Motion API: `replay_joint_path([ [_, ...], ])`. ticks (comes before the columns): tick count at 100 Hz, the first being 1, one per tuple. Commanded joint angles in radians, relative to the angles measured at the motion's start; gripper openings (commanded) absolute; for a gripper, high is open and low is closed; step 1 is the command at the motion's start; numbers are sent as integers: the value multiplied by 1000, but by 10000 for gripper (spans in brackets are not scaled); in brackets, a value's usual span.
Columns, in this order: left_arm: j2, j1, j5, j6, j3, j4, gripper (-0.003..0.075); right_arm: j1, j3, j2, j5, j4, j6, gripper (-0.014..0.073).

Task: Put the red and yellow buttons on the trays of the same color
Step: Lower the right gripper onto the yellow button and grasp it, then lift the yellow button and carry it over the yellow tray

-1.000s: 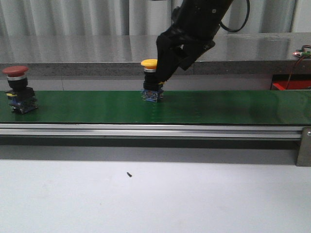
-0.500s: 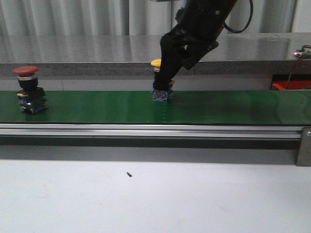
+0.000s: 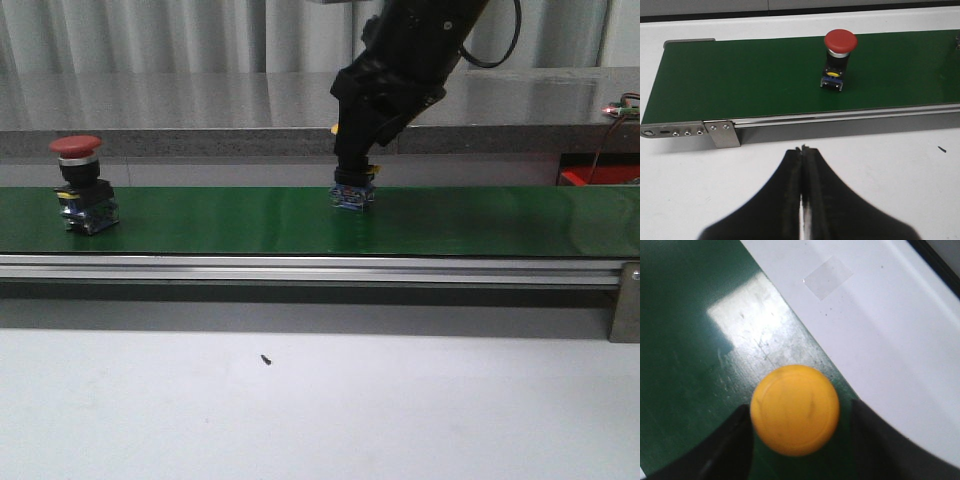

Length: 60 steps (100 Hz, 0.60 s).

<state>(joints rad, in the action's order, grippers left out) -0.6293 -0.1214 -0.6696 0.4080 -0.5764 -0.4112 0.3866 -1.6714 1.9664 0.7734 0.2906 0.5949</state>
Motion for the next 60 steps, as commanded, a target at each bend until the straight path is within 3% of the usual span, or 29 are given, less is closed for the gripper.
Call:
replay_joint_path([
  [1,2,5,61,1,-27,-33,-20,-6,-35,-55,-50,19,11,203],
  [13,2,5,61,1,-27,-33,-20,-15,-35,-55,-55,19,11,73],
  [43,2,5,61,1,-27,-33,-20,-29,-32,-87,-29,27,5,66],
  [60,2,5,61,1,-27,-33,-20,-93,24,-152,-31,84,-39,66],
])
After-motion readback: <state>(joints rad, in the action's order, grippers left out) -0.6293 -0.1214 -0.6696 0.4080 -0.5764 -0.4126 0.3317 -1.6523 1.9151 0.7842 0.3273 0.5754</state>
